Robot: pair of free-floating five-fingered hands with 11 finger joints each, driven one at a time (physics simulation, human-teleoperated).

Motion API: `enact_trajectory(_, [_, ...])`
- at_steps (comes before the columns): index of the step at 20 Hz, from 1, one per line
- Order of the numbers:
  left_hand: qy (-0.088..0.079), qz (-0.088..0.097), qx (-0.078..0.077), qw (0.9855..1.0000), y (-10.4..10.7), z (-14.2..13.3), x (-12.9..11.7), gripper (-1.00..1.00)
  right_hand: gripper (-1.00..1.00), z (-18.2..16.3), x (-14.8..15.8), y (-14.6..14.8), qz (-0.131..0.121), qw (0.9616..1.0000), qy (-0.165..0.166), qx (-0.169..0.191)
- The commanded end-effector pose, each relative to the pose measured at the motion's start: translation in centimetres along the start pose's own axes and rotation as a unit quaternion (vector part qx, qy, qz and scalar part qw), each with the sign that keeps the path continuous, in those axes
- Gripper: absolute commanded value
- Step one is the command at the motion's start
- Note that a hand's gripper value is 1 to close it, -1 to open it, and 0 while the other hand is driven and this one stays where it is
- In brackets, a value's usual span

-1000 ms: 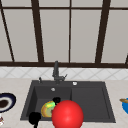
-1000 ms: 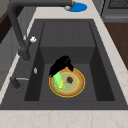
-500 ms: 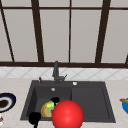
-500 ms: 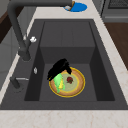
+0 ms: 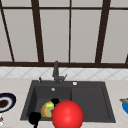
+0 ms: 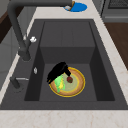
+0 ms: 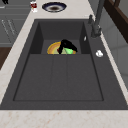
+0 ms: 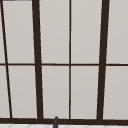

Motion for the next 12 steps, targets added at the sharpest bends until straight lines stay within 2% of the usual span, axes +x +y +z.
enact_trajectory(1, [0.0, 0.0, 0.0, 1.0, 0.0, 0.0, 0.0, 0.0, -1.0, -0.7, 0.5, 1.0, 0.016, 0.9999, 0.0, 0.004])
enact_trajectory(4, [0.0, 0.0, 0.0, 1.0, 0.0, 0.0, 0.0, 0.0, -1.0, -1.0, 0.5, 0.7, 0.02, 0.9997, 0.001, 0.011])
enact_trajectory(8, [0.0, 0.0, 0.0, 1.0, 0.0, 0.0, 0.0, 0.0, -1.0, -1.7, -0.1, -0.1, 0.013, 0.9995, -0.007, 0.027])
enact_trajectory(9, [0.0, 0.0, 0.0, 1.0, 0.0, 0.0, 0.0, 0.0, 1.0, -1.9, 0.1, -0.2, 0.011, 0.9994, -0.005, 0.031])
enact_trajectory(10, [0.0, 0.0, 0.0, 1.0, 0.0, 0.0, 0.0, 0.0, 1.0, -2.1, 0.4, -0.6, 0.015, 0.9992, -0.001, 0.036])
enact_trajectory(12, [0.0, 0.0, 0.0, 1.0, 0.0, 0.0, 0.0, 0.0, 1.0, -2.4, 0.5, -1.5, 0.008, 0.9998, 0.007, 0.017])
